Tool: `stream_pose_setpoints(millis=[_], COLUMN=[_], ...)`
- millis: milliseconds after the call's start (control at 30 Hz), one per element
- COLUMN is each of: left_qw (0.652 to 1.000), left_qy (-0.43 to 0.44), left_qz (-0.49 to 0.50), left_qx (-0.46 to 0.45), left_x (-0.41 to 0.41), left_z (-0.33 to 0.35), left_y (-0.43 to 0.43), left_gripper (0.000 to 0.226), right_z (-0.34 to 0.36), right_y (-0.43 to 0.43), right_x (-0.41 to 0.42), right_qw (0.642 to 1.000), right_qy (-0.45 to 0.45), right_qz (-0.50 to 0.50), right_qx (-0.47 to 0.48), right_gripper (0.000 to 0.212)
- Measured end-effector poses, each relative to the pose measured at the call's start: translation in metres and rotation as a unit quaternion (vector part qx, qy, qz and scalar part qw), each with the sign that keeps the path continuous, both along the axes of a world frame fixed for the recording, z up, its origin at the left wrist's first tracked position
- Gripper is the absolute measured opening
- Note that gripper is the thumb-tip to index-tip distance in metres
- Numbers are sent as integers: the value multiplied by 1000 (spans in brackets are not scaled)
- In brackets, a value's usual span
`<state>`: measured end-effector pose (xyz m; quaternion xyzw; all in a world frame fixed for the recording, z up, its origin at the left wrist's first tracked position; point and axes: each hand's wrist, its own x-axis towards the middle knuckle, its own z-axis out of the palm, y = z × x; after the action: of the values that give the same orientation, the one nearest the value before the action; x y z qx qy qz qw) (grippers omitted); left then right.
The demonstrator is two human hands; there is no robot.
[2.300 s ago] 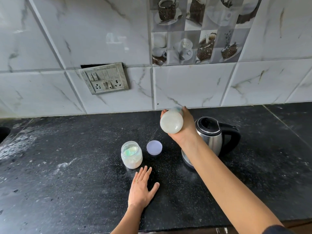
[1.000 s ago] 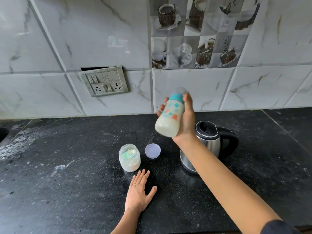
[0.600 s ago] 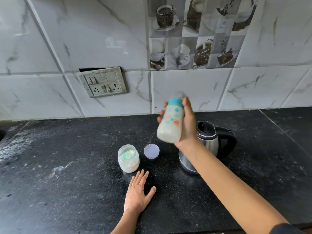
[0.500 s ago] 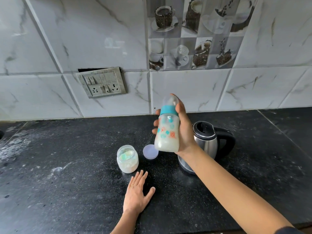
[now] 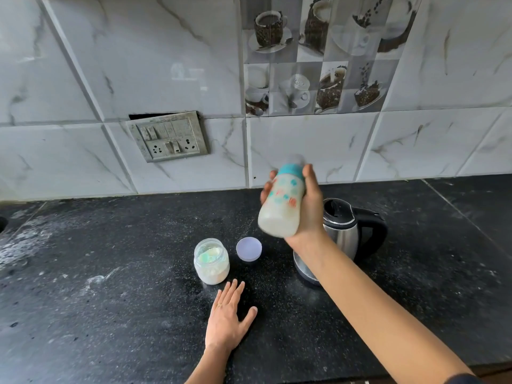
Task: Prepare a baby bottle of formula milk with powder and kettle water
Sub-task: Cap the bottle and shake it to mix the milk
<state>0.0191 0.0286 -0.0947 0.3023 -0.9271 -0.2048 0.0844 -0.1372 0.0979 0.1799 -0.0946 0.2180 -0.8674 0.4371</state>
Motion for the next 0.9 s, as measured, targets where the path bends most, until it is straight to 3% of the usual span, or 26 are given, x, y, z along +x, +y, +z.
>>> stream_pose_setpoints(millis=[100,233,367,500,633,767,900], left_qw=[1000,1000,1000,1000,1000,1000,1000], left_qy=[1,0,-2,-3,-1,2,1], left_qz=[0,-1,1,0,1,0,0], left_qx=[6,4,7,7,11,14,12], left_x=[0,-1,0,0,0,-1,0], left_z=[0,-2,-1,0,1,1,2], left_y=[0,0,0,1,0,1,1], left_gripper=[74,75,73,74,73,72,72], right_z=[-4,0,-6,3,-9,-3,-12], right_y=[3,0,5,-2,-1,-7,-6], right_x=[9,-1,11,-1,17,15,27], right_qw=[997,998,995,997,996,999,996], right_qy=[59,-50,60,-67,37,-40,52], right_qz=[24,-31,60,-30,60,-7,54], right_qx=[33,-18,59,-21,50,-10,43], right_gripper=[47,44,49,46,50,46,53])
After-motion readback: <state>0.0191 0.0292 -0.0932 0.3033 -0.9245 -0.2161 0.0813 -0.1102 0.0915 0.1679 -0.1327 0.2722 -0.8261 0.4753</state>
